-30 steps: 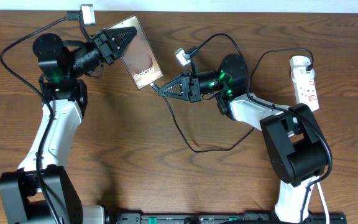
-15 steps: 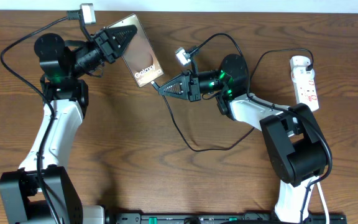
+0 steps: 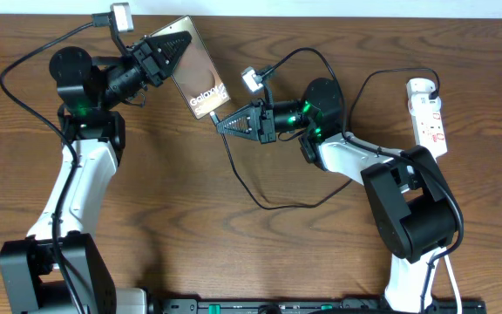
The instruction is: Plug charger to phone and switch on socket
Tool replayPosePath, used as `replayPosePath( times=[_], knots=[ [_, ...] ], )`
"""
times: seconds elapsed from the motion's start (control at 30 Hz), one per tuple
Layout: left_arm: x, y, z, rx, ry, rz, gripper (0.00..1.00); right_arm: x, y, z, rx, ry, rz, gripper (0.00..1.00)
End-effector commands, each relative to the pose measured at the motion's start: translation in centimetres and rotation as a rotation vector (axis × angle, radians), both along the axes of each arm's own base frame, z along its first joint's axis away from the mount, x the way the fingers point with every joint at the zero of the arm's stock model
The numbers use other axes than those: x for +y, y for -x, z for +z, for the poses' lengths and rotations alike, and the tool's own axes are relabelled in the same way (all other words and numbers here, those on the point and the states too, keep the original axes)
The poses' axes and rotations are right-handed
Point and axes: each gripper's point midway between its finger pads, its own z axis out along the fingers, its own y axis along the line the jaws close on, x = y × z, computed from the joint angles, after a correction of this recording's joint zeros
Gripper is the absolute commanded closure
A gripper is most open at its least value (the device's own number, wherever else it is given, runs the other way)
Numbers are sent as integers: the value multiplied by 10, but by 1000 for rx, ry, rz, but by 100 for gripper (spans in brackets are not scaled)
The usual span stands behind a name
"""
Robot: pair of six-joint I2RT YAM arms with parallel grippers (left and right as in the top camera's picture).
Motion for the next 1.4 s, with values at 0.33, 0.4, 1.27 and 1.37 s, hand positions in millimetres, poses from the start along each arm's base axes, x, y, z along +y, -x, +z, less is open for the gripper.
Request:
replayPosePath(
  times=[0.33, 0.4, 1.27, 1.37],
  knots=[
    [-9, 5, -2, 5, 1, -35, 93, 1, -10, 14, -30, -37, -60, 99],
    [-4, 4, 1, -13, 0, -22, 93, -1, -11, 10, -2, -20, -55, 99],
    [60, 22, 30, -23, 78, -40, 93, -46, -42, -100, 353, 316, -233, 99],
    [59, 24, 29, -22, 74, -52, 93, -56, -41, -126, 393, 415, -291, 99]
  ],
)
